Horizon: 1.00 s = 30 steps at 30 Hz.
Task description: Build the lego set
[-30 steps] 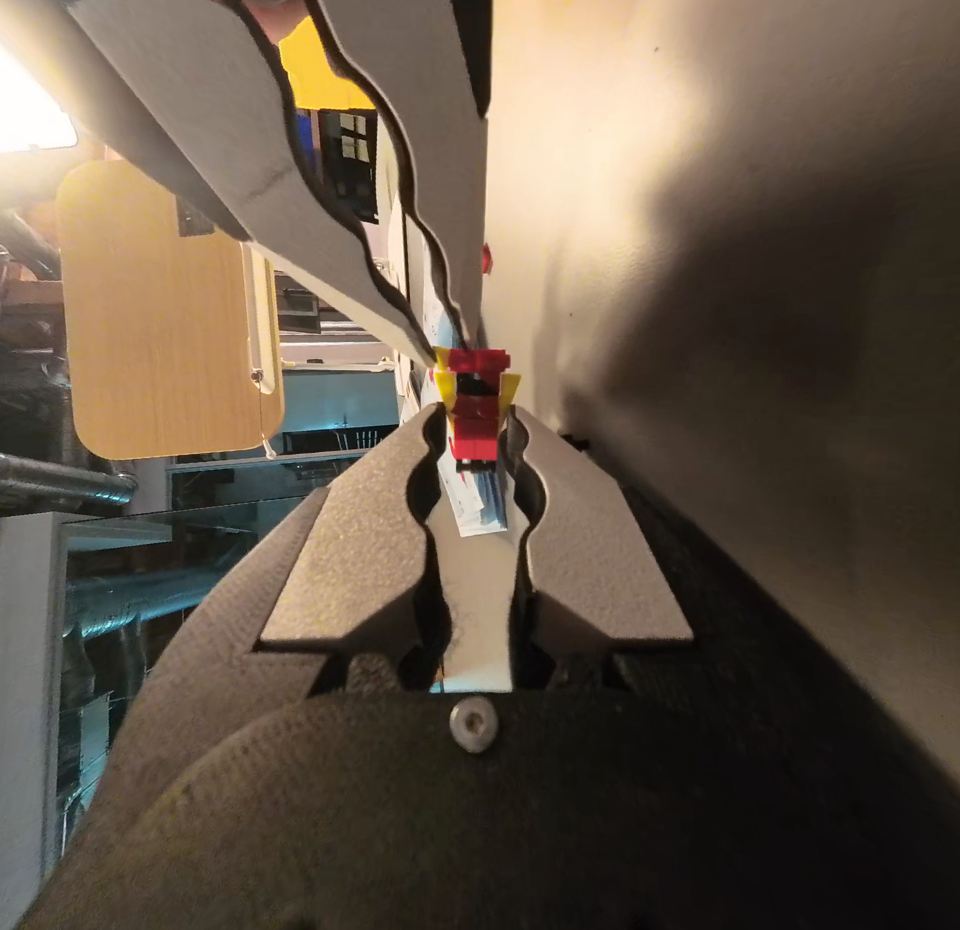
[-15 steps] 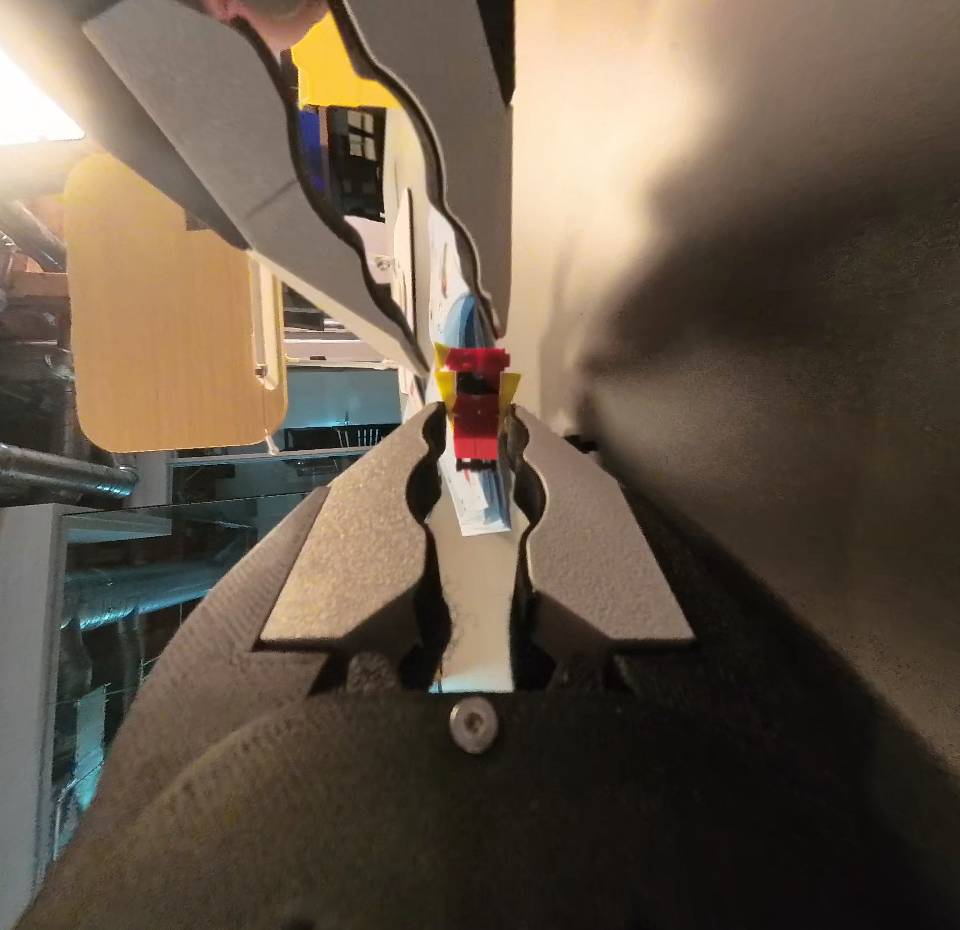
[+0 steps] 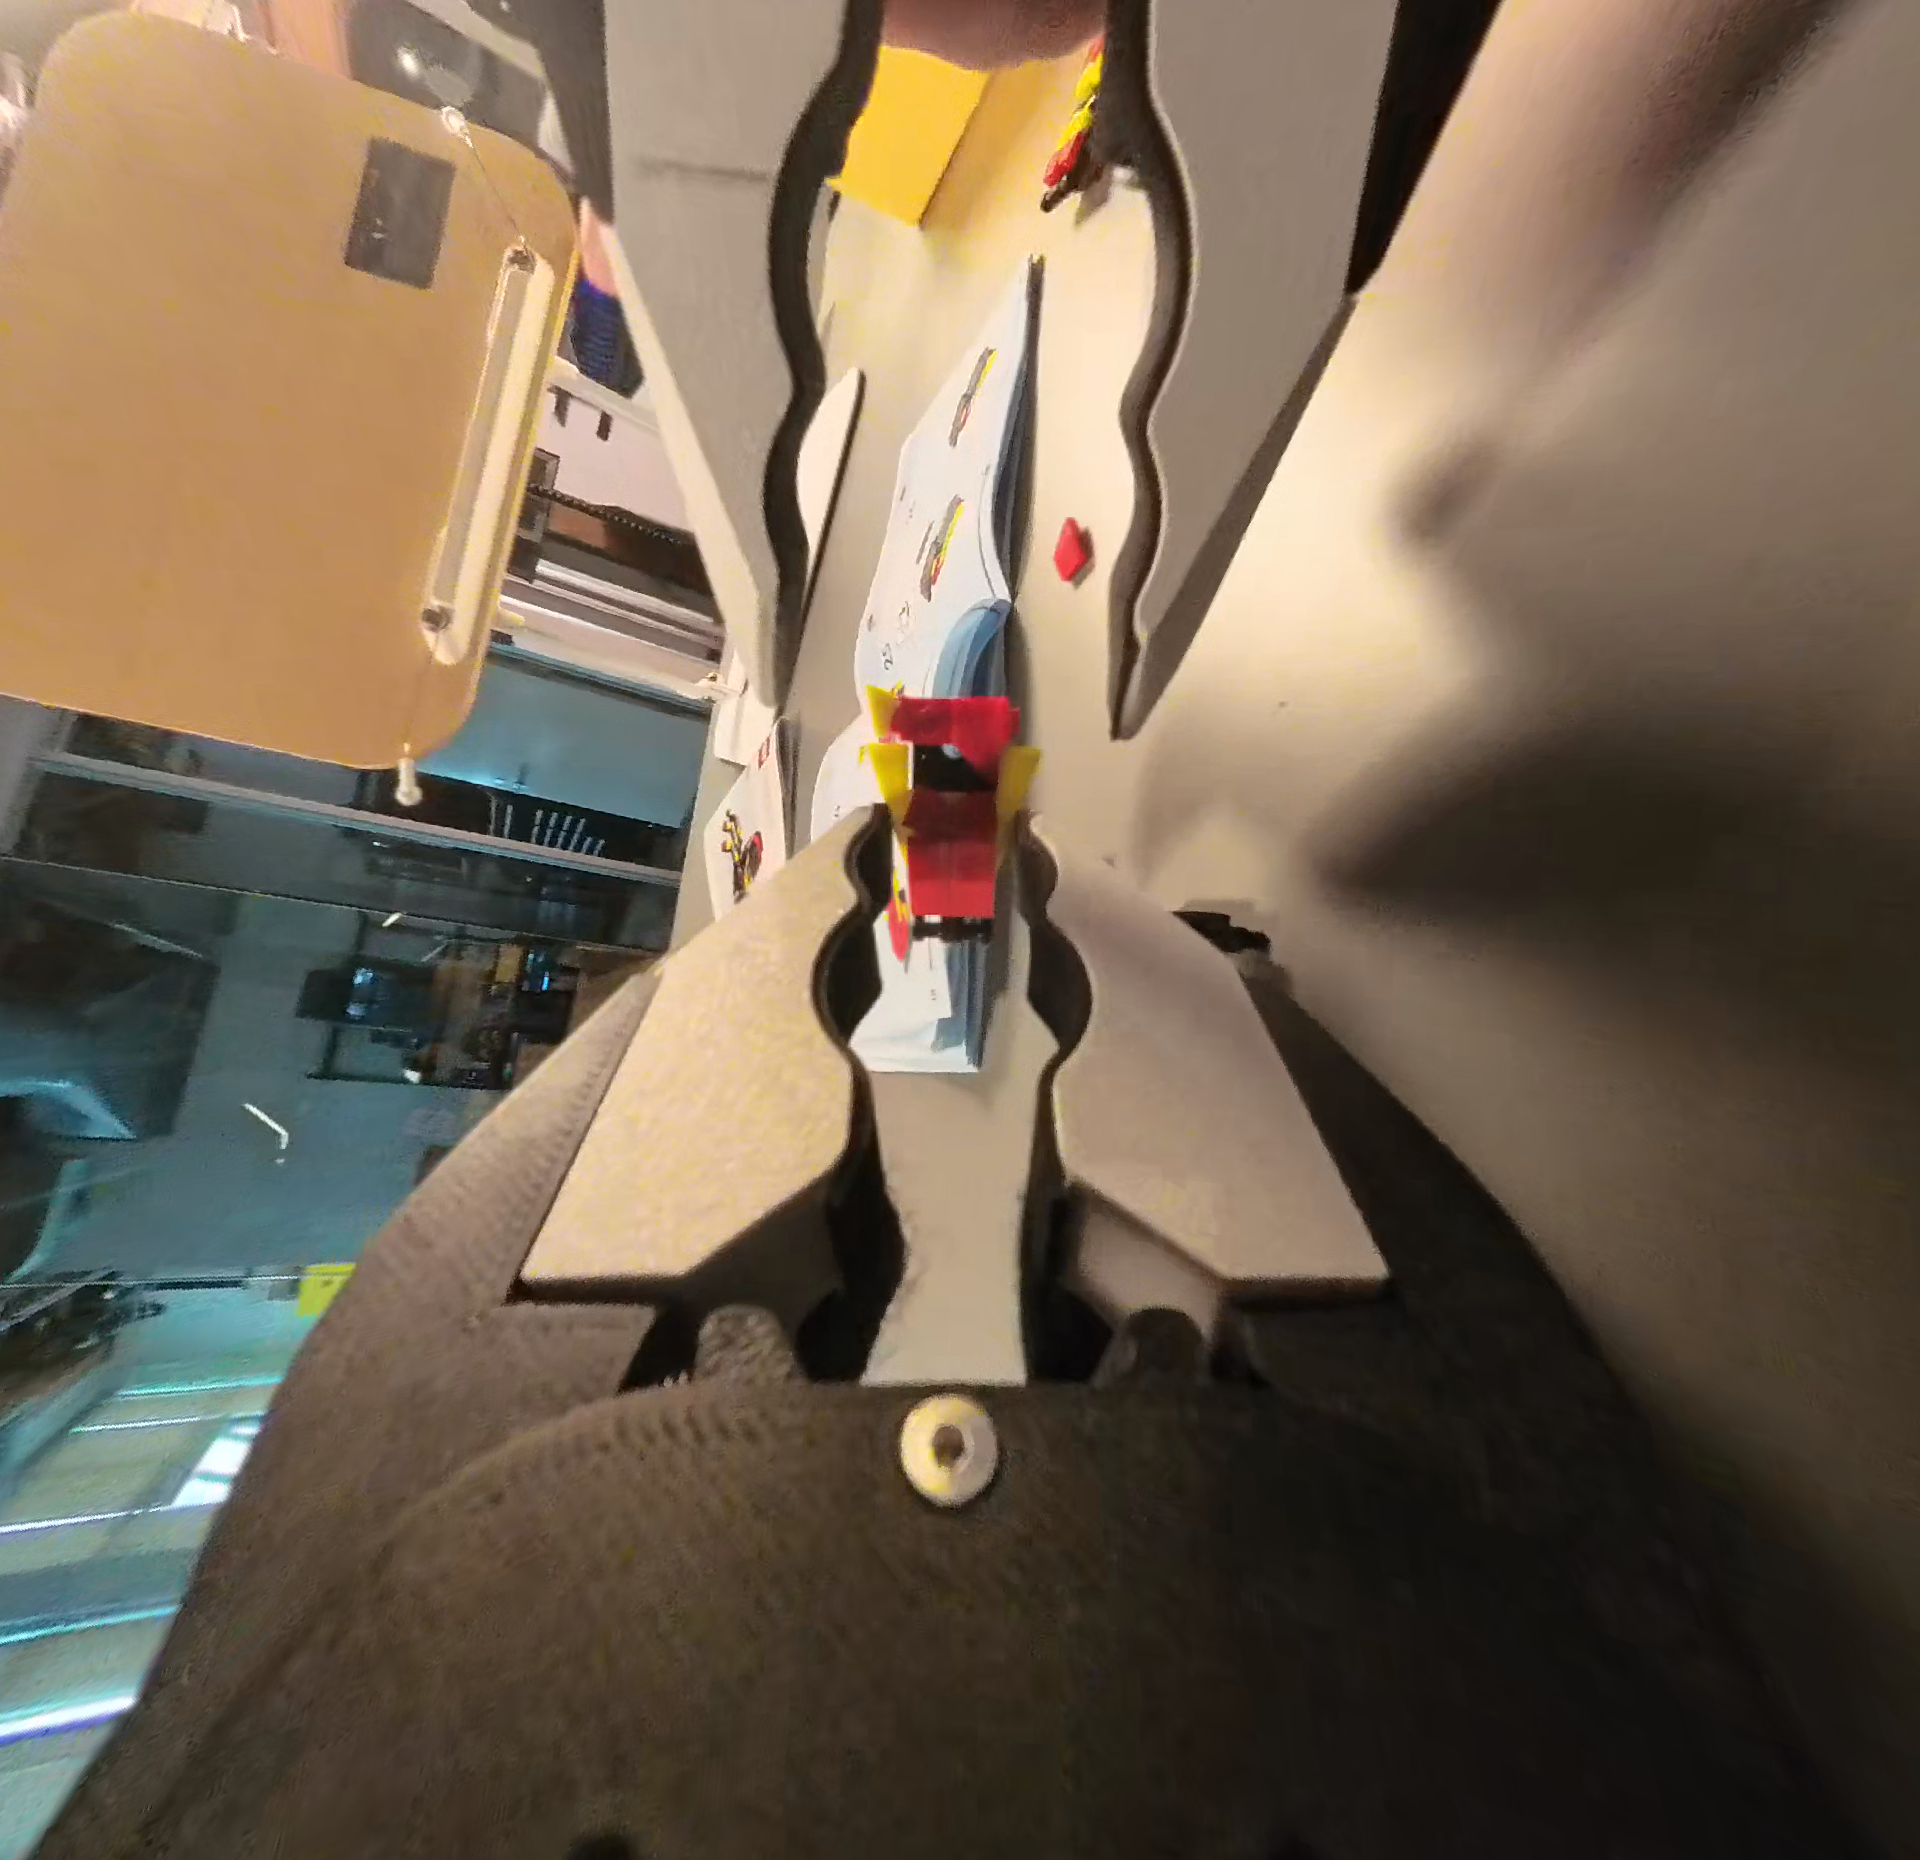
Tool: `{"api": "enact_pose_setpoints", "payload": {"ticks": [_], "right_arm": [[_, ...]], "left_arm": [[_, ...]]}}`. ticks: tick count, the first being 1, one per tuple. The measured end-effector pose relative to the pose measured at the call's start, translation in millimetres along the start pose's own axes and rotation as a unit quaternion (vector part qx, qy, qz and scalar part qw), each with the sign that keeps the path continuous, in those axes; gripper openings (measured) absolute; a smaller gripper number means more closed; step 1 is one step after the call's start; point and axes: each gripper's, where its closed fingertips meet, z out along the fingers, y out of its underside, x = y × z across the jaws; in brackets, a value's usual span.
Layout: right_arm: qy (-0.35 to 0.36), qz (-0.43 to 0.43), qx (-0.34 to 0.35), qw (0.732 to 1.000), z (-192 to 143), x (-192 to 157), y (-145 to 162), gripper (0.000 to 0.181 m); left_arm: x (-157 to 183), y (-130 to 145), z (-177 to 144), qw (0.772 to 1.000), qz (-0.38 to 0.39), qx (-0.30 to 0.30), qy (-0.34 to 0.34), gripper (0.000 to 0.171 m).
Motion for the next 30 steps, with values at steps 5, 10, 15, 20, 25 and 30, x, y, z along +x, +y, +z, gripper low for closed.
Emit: {"api": "enact_pose_setpoints", "payload": {"ticks": [5,10,15,20,25,30], "right_arm": [[0.002,-0.014,-0.002,1.0,1.0,-3.6,2.7,0.045],[0.005,-0.026,-0.003,1.0,2.0,-4.1,3.6,0.039],[0.0,-0.038,-0.006,0.999,2.1,-6.1,4.4,0.033],[-0.019,-0.042,-0.012,0.999,1.6,-9.9,7.4,0.026],[-0.033,-0.044,-0.02,0.998,2.5,-13.9,8.6,0.025],[-0.033,-0.071,-0.081,0.994,7.4,-14.3,15.1,0.025]], "left_arm": [[0.8,-0.7,-0.5,1.0,-0.015,0.006,0.008,0.022],[2.2,-1.7,-1.0,1.0,-0.012,0.009,0.011,0.022],[4.9,-2.2,-1.1,1.0,-0.005,0.01,0.016,0.022],[9.5,-3.4,-1.3,1.0,0.021,0.009,0.021,0.022],[13.2,-2.7,-0.9,0.999,0.021,0.005,0.033,0.022],[13.0,0.6,0.4,0.999,0.03,-0.024,0.029,0.022]]}}
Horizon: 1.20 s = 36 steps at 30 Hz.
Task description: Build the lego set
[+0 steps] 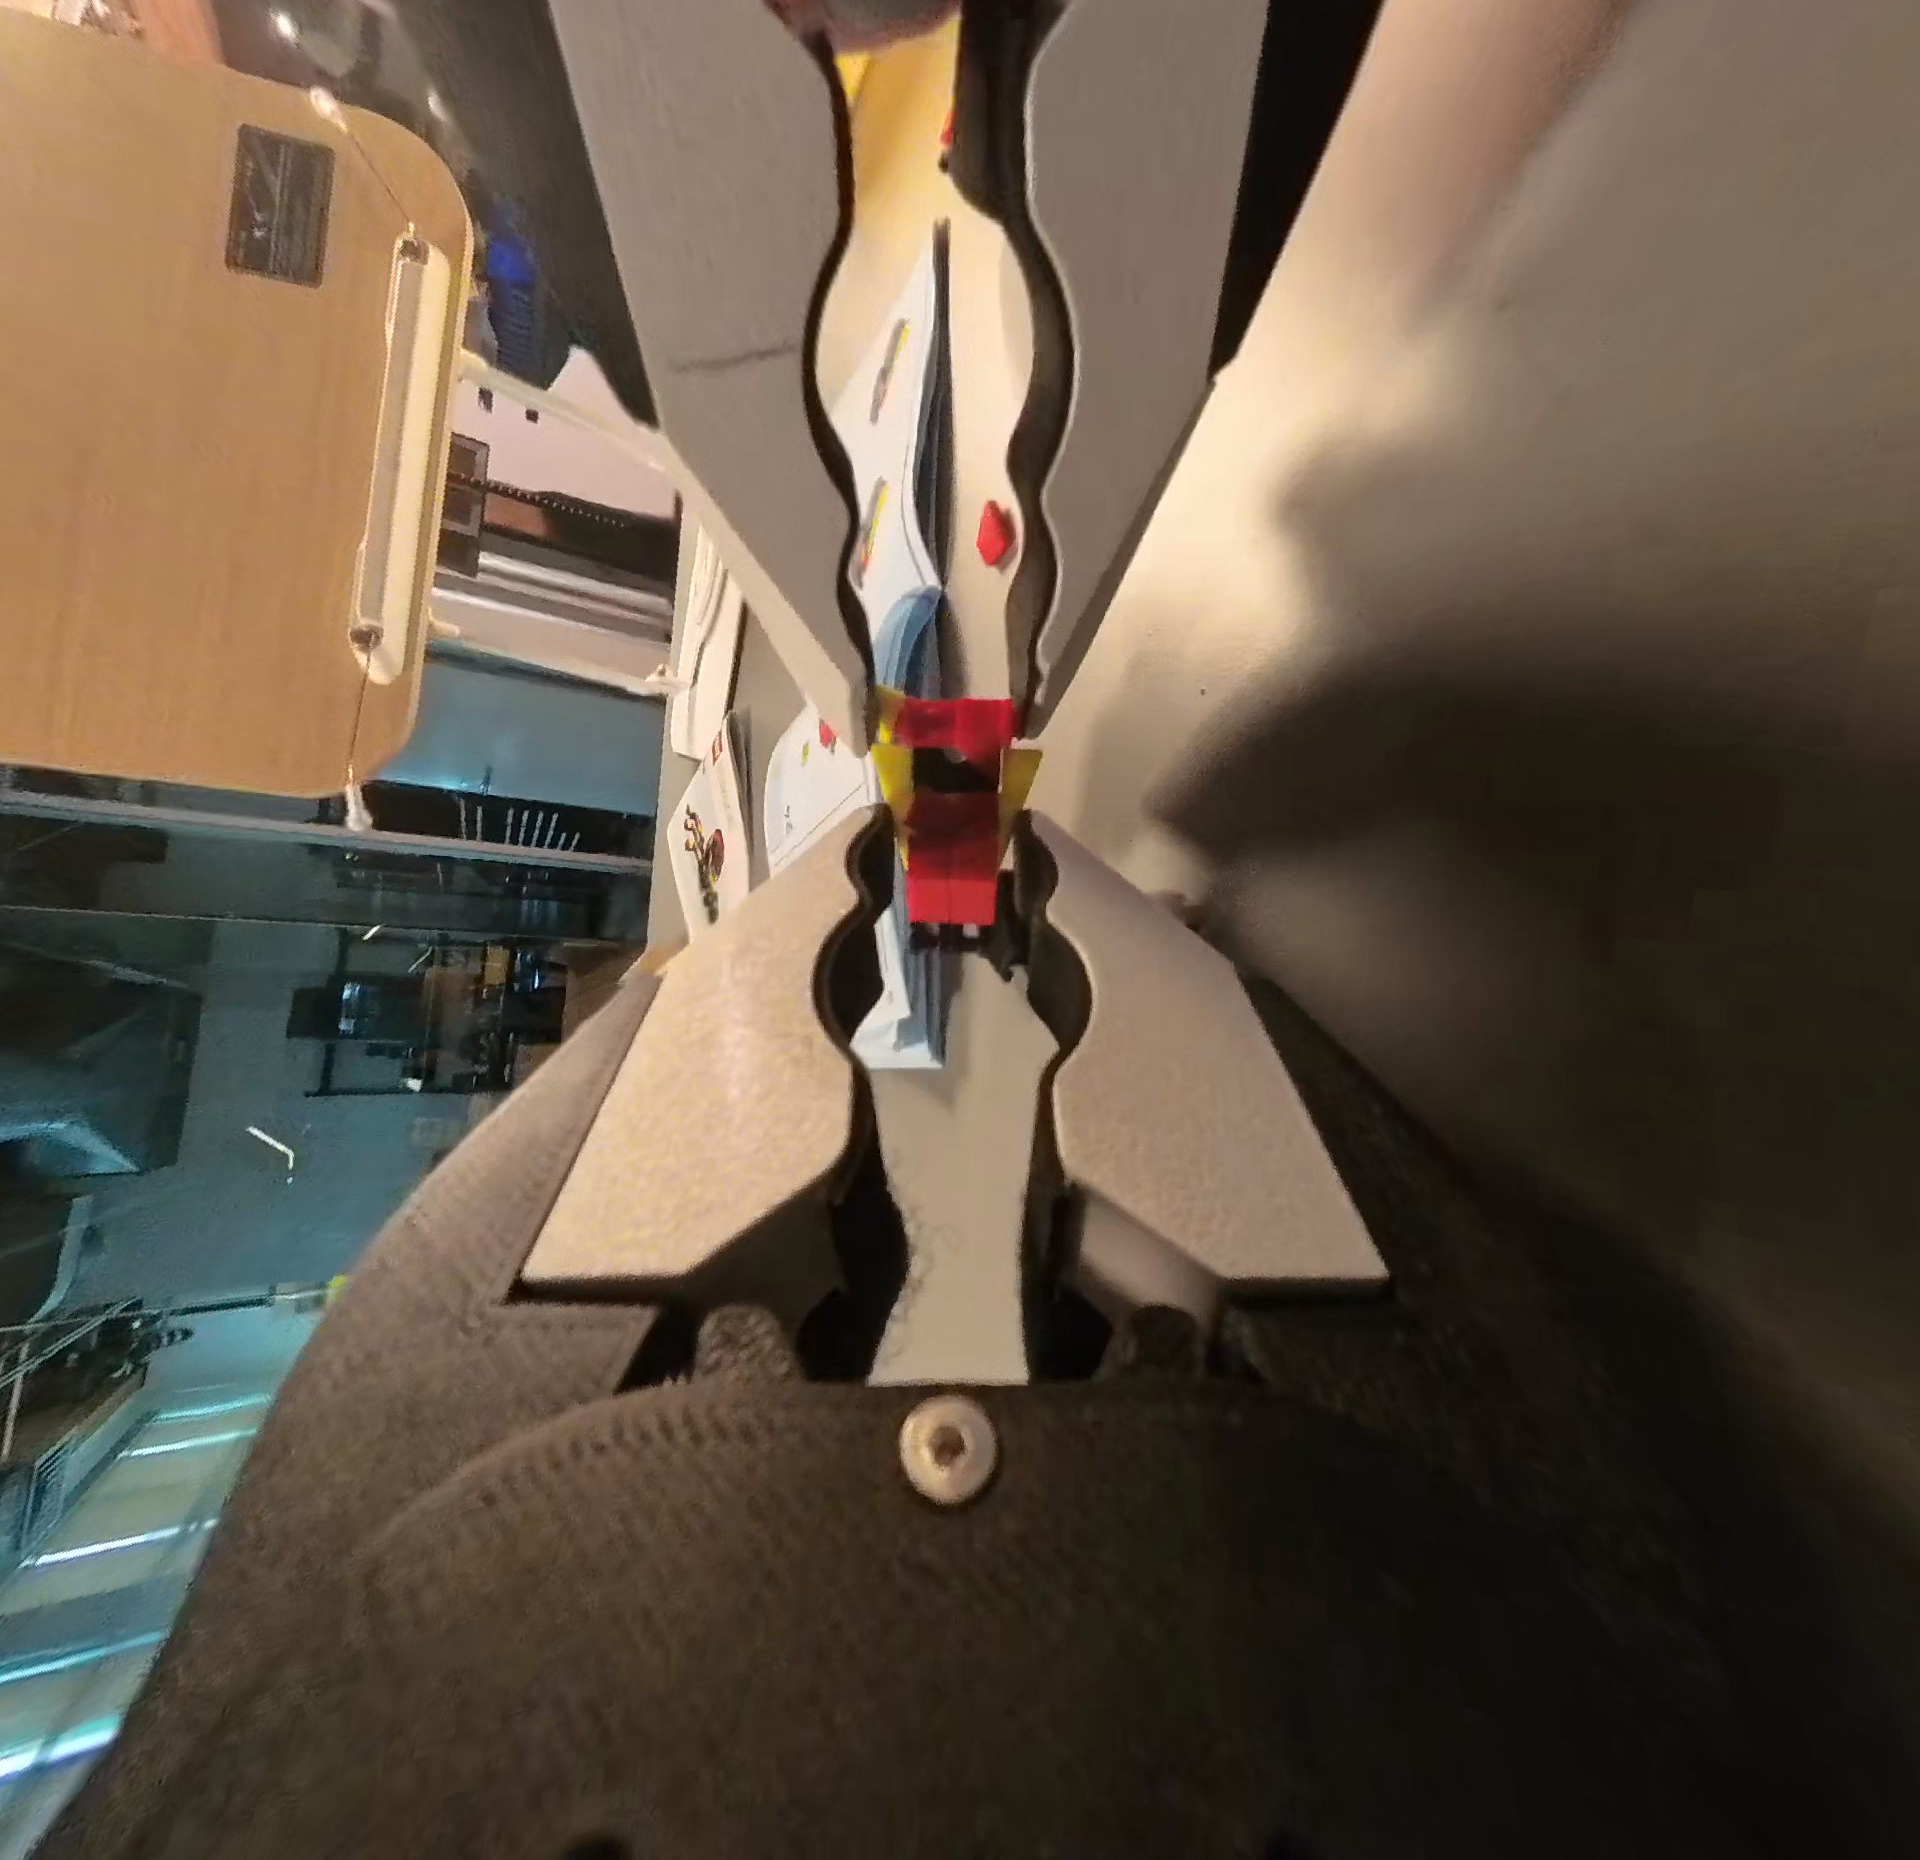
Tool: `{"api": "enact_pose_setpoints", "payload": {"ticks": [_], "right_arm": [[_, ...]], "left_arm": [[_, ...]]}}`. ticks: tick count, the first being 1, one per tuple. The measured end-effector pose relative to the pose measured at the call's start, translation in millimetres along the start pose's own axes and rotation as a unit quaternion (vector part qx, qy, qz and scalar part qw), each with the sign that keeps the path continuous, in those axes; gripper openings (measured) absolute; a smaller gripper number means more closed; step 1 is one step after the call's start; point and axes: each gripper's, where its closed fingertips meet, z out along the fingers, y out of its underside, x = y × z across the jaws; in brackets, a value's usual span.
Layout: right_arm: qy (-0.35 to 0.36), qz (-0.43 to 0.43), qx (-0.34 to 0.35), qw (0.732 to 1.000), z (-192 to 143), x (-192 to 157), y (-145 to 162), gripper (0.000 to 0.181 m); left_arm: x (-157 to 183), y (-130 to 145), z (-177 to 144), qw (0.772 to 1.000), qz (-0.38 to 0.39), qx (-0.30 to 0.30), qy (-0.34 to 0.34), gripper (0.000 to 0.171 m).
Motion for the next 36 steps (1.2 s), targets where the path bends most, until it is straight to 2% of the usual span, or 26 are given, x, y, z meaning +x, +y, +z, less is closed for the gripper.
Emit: {"api": "enact_pose_setpoints", "payload": {"ticks": [5,11,18,26,29,33,36], "right_arm": [[-0.003,-0.023,-0.057,0.998,4.7,-2.6,5.3,0.024],[-0.021,-0.003,-0.055,0.998,8.9,-11.8,6.7,0.023],[-0.061,0.114,0.013,0.992,8.2,-16.6,7.5,0.019],[-0.079,0.166,0.037,0.982,5.8,-15.3,8.5,0.018],[-0.087,0.204,0.052,0.974,0.7,-12.6,13.5,0.026],[-0.107,0.286,0.116,0.945,-5.8,-10.6,7.1,0.034],[-0.076,0.256,0.128,0.955,-6.8,-5.6,0.7,0.039]], "left_arm": [[1.4,-0.4,0.5,1.0,0.006,-0.028,-0.002,0.022],[9.9,1.1,2.3,0.999,-0.004,-0.037,0.026,0.022],[12.3,-1.4,2.5,0.999,-0.018,-0.012,0.039,0.023],[11.4,5.2,4.9,0.999,-0.017,-0.018,0.039,0.022],[9.6,10.1,5.4,0.999,-0.009,-0.021,0.029,0.022],[8.6,8.6,5.3,0.999,-0.033,-0.008,0.034,0.022],[5.9,5.4,4.1,0.998,-0.052,0.006,0.033,0.022]]}}
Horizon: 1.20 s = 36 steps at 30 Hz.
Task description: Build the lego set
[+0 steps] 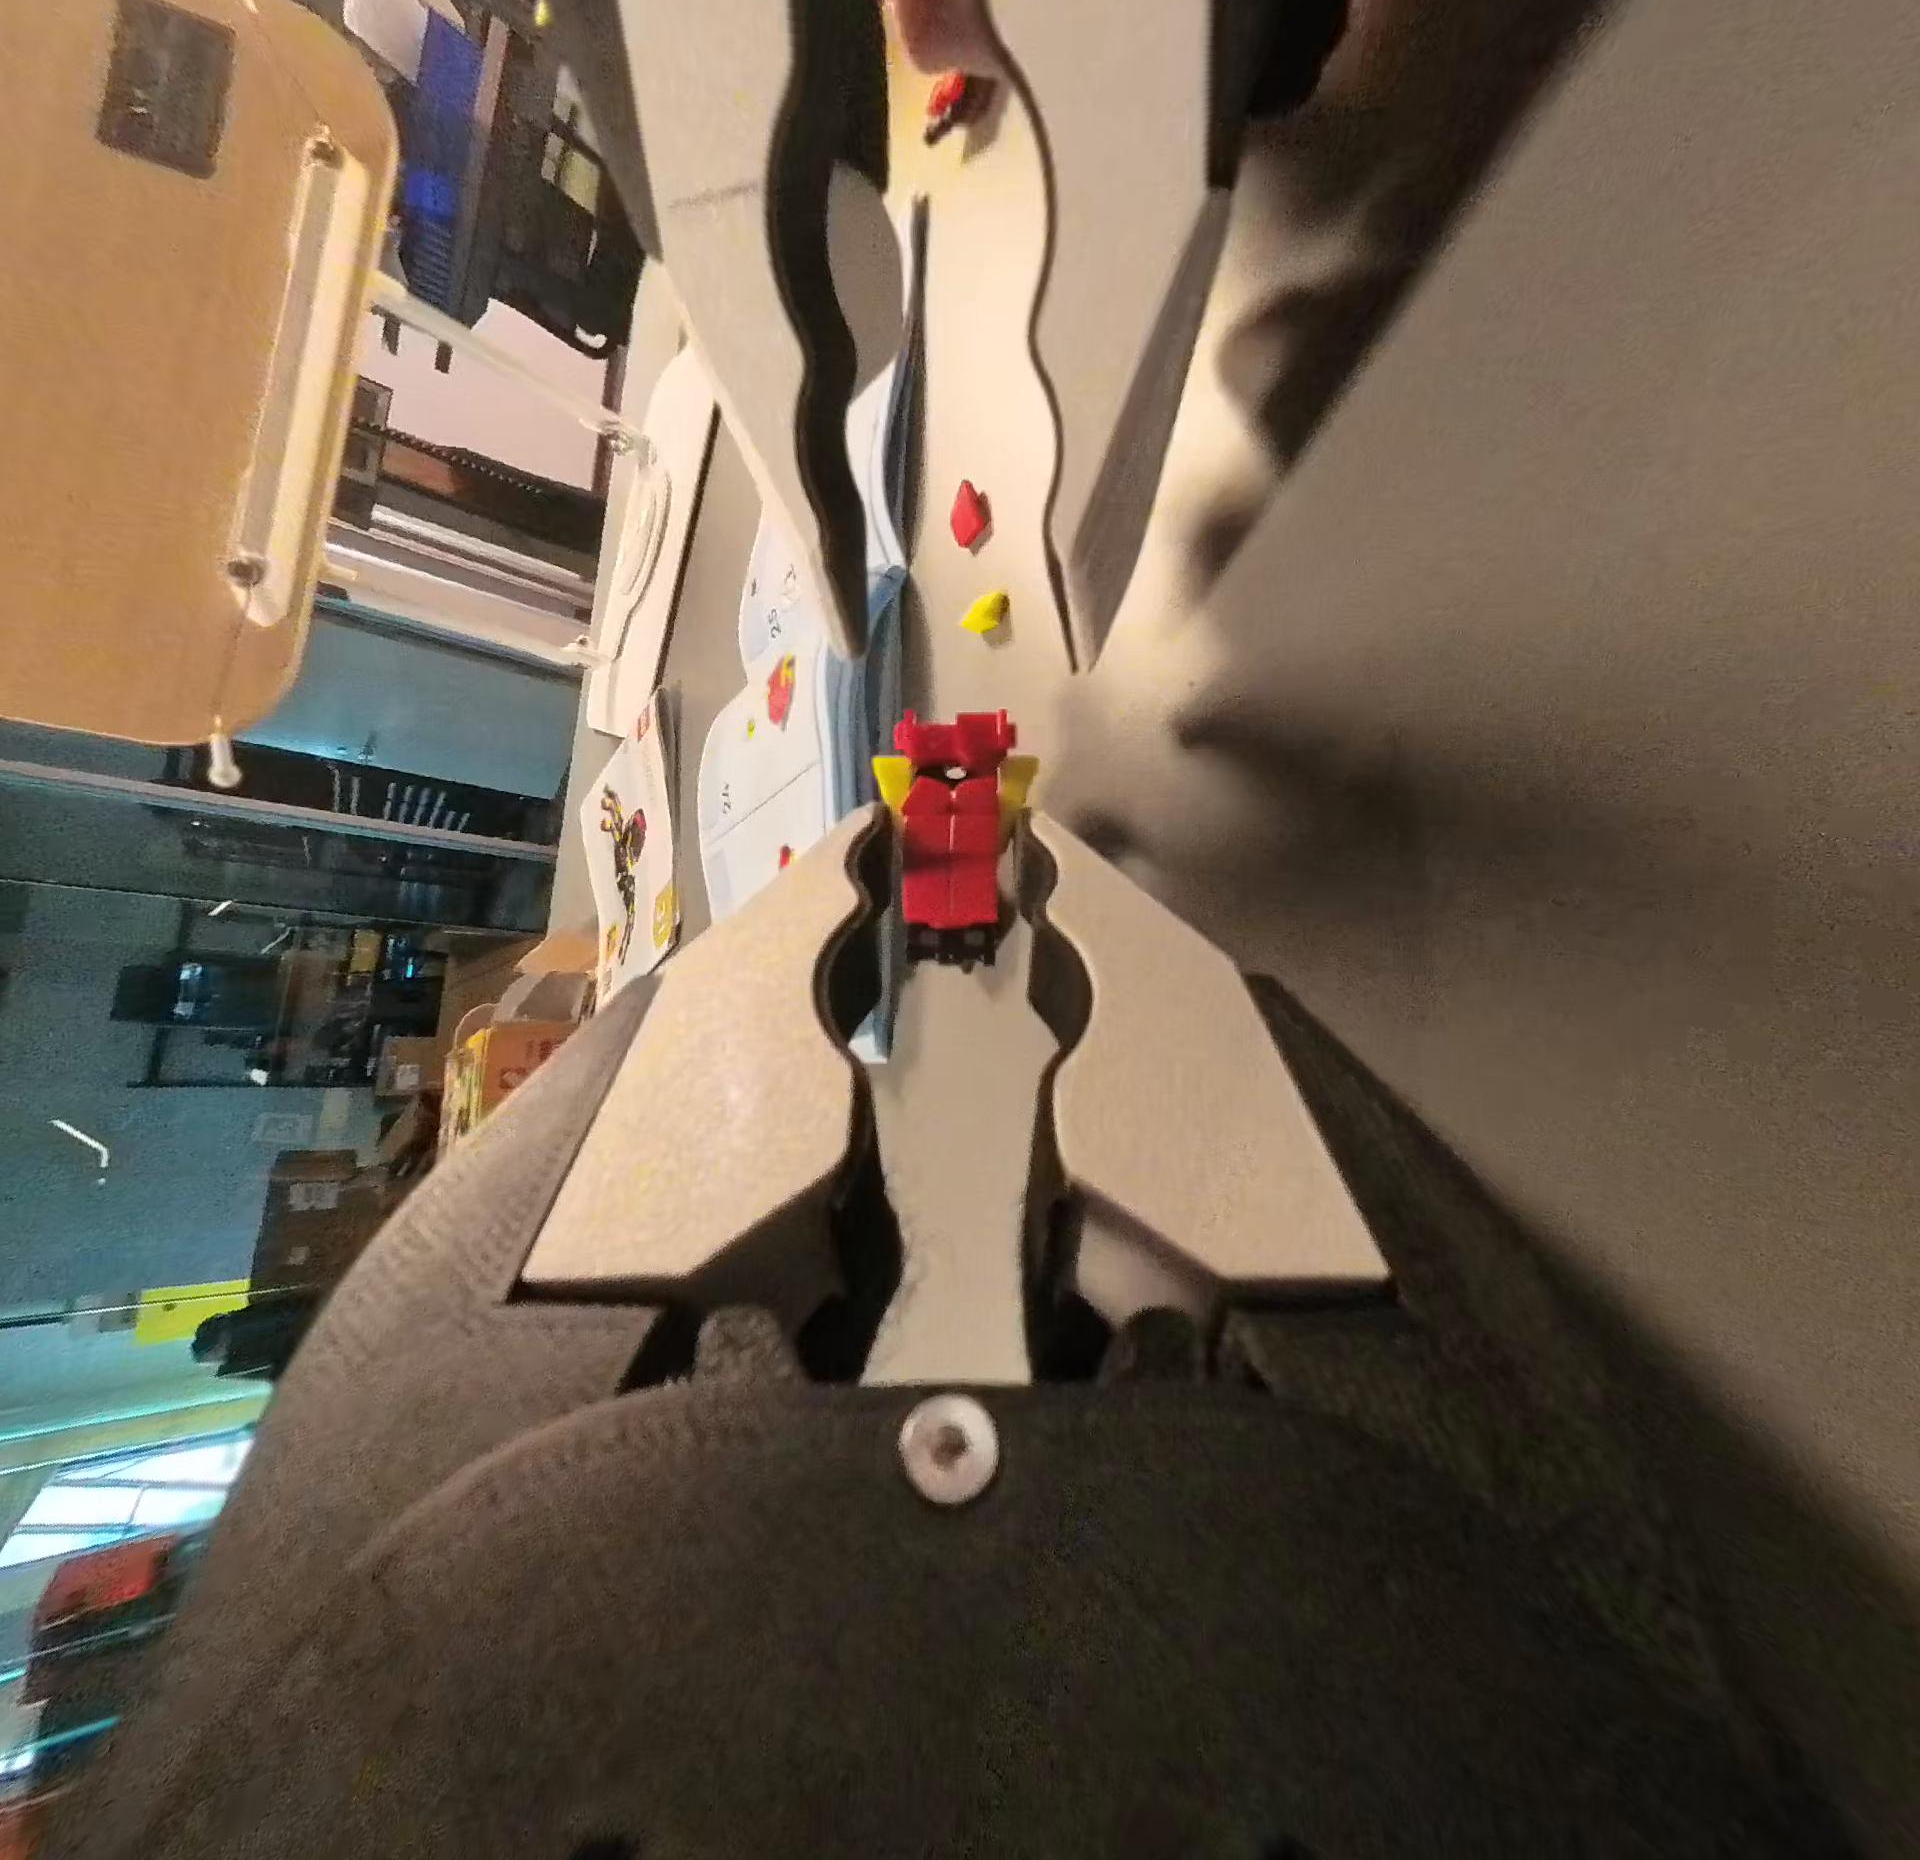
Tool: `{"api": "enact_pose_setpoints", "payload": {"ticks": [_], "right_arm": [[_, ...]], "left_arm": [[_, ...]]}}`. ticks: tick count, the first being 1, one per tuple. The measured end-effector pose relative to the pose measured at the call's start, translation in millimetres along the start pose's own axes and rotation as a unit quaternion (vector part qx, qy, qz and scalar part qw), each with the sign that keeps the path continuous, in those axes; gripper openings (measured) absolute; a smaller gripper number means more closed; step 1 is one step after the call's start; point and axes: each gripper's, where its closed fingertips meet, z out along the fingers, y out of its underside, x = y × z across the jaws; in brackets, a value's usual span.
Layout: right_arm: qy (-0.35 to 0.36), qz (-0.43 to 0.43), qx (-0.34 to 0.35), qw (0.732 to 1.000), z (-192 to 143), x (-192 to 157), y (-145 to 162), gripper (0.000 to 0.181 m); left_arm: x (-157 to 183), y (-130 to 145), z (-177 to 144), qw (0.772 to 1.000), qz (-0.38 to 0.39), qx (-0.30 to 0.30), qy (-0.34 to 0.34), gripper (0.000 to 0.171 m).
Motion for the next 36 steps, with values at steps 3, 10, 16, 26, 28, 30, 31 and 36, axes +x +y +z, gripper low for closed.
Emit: {"api": "enact_pose_setpoints", "payload": {"ticks": [3,10,16,26,28,30,31,36], "right_arm": [[0.037,-0.073,-0.007,0.997,5.2,-1.8,-3.6,0.039],[0.082,-0.135,0.001,0.988,10.5,1.0,-0.8,0.021],[0.064,-0.11,0.021,0.992,12.0,-1.0,-2.7,0.02],[0.096,-0.154,0.02,0.983,12.0,2.5,-10.3,0.027],[0.099,-0.159,0.017,0.982,12.8,2.5,-10.9,0.028],[0.104,-0.164,0.018,0.981,11.7,3.3,-11.8,0.03],[0.106,-0.165,0.021,0.98,10.9,3.3,-12.8,0.033],[0.117,-0.18,0.023,0.976,11.4,3.5,-16.1,0.047]], "left_arm": [[1.1,-2.6,0.2,1.0,-0.014,0.01,0.007,0.022],[3.5,-6.9,-0.5,0.999,-0.025,0.029,0.017,0.022],[4.9,-10.3,-3.8,0.997,-0.039,0.056,0.03,0.022],[-0.9,-14.6,-8.5,0.991,-0.089,0.09,0.037,0.022],[-1.0,-15.0,-9.4,0.991,-0.088,0.095,0.037,0.022],[-2.0,-14.9,-9.4,0.991,-0.09,0.095,0.035,0.022],[-3.6,-15.0,-10.0,0.991,-0.092,0.097,0.031,0.022],[2.4,-15.0,-8.4,0.992,-0.074,0.091,0.04,0.022]]}}
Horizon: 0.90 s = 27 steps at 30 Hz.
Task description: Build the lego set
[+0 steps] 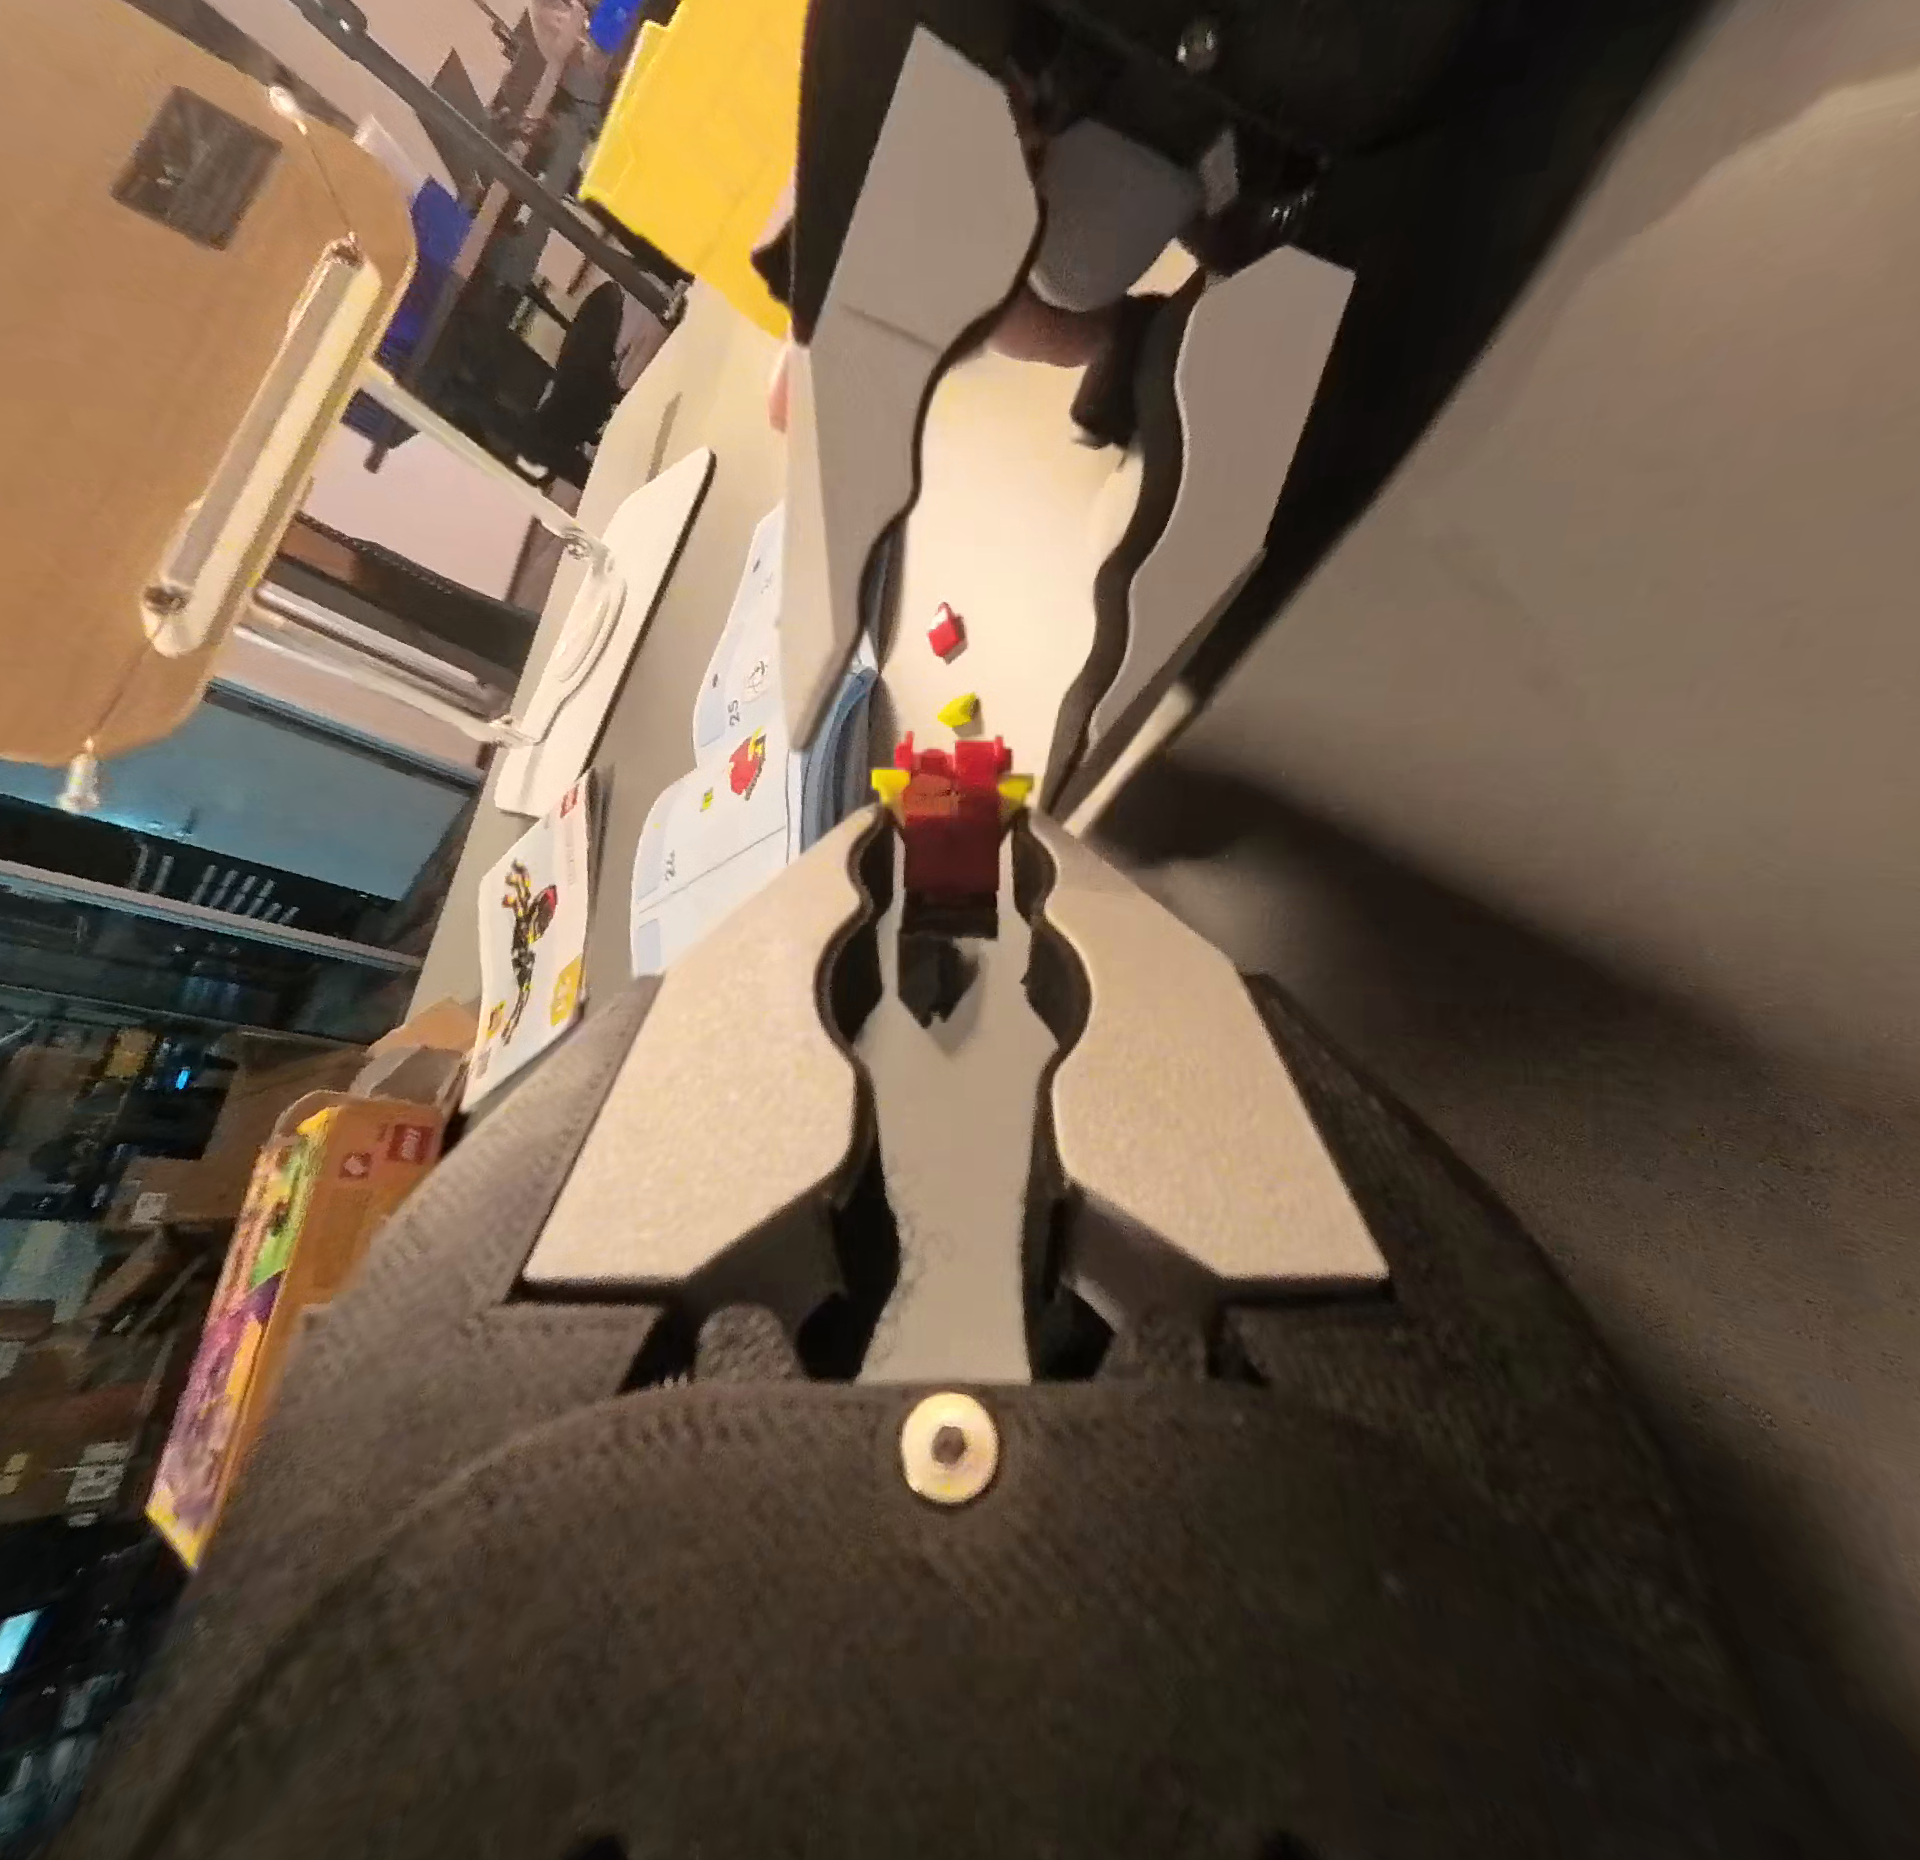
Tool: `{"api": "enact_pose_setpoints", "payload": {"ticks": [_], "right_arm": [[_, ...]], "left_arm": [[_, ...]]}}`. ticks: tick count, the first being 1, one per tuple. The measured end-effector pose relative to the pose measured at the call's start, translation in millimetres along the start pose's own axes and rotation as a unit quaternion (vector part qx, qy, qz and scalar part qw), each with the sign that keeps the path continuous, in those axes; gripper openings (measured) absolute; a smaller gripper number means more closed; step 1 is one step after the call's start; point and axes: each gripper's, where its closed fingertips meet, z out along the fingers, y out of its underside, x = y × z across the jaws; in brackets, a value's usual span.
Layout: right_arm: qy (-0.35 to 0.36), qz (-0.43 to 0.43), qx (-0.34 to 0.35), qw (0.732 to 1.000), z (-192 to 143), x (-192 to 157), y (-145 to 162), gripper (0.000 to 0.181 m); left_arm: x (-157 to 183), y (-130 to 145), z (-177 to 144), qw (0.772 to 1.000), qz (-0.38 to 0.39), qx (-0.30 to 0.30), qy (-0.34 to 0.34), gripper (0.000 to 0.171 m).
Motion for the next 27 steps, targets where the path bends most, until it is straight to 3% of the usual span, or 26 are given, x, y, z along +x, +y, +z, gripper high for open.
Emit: {"api": "enact_pose_setpoints", "payload": {"ticks": [8,18,22,27], "right_arm": [[0.005,-0.023,-0.022,0.999,5.2,-6.6,4.6,0.023],[0.021,-0.049,-0.009,0.999,0.8,-2.4,10.3,0.022],[0.047,-0.084,-0.003,0.995,-3.1,2.8,14.8,0.022],[0.117,-0.123,-0.021,0.985,-8.9,19.8,14.6,0.022]], "left_arm": [[2.3,-4.9,-1.3,1.0,0.0,0.017,0.005,0.022],[-6.7,-14.0,-1.9,0.999,-0.019,0.033,-0.027,0.027],[-19.1,-28.7,-10.1,0.993,-0.062,0.072,-0.064,0.04],[-32.0,-27.5,-13.9,0.976,-0.187,0.08,-0.072,0.05]]}}
